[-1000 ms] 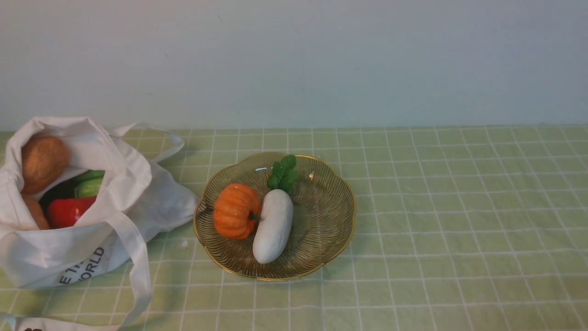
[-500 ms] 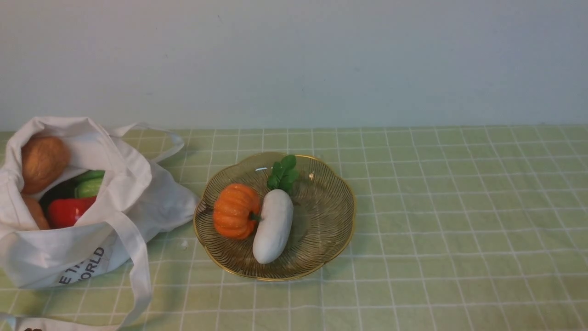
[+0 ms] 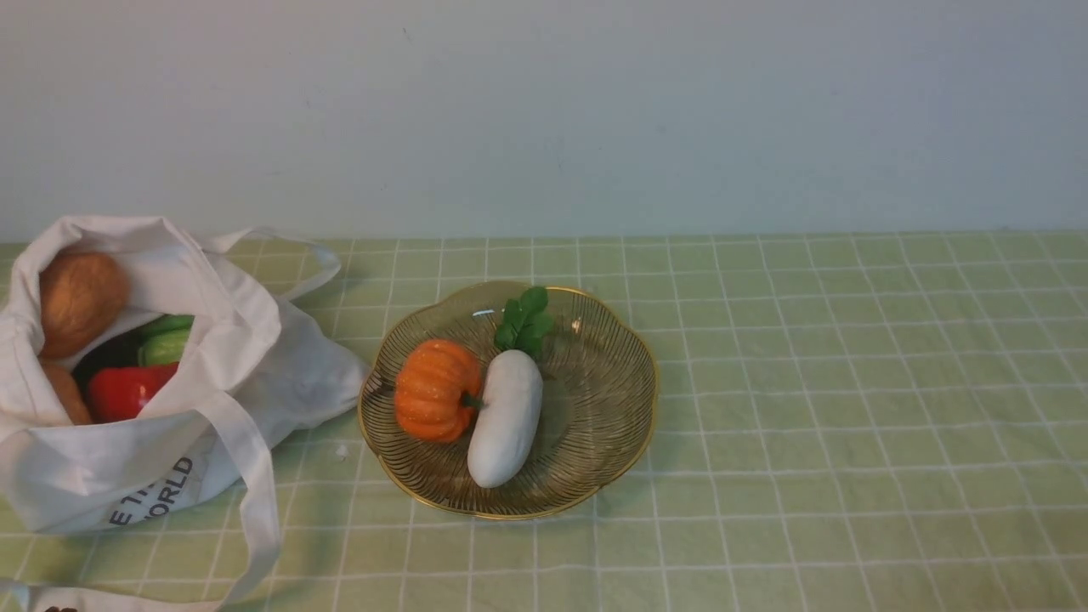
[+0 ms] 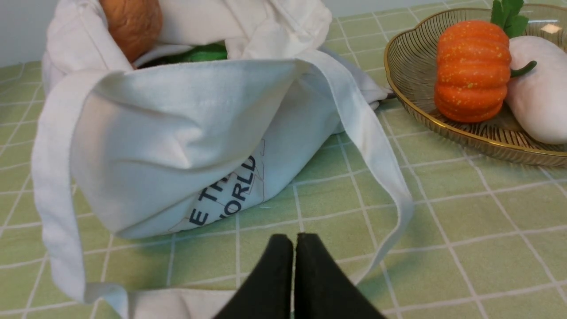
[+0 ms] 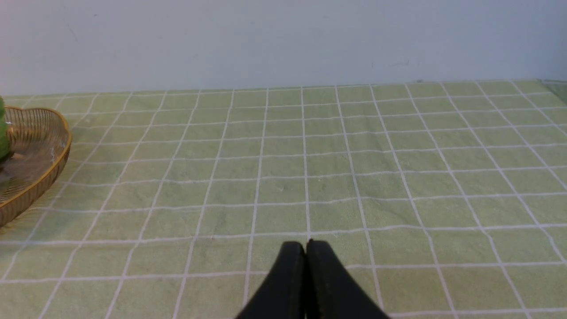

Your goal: Take vegetables from bag on green coffee tablecloth place on plate.

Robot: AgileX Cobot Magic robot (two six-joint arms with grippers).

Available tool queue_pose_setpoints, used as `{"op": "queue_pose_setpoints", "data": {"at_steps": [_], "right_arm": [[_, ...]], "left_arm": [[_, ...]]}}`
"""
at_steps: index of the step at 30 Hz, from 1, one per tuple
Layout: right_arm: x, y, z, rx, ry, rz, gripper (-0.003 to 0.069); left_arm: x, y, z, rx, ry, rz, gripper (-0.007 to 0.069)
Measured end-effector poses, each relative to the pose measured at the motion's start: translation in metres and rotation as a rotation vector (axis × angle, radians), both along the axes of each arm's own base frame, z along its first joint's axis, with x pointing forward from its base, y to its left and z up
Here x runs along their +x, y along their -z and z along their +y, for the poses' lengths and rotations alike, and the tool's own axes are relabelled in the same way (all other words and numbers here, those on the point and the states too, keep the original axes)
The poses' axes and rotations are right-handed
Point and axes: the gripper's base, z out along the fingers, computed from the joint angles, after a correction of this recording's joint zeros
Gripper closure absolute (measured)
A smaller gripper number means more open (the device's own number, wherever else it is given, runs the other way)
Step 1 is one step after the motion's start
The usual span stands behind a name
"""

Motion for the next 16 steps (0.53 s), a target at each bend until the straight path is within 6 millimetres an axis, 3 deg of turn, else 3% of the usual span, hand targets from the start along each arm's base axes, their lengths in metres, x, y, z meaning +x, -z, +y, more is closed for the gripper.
{"op": "queue_pose_setpoints", "data": {"at_steps": [16], "right_arm": [[0.0000, 0.0000, 0.0000, 0.000, 0.000, 0.000, 0.0673]], "left_arm": [[0.0000, 0.0000, 0.0000, -0.001, 0.000, 0.000, 0.0629]]}}
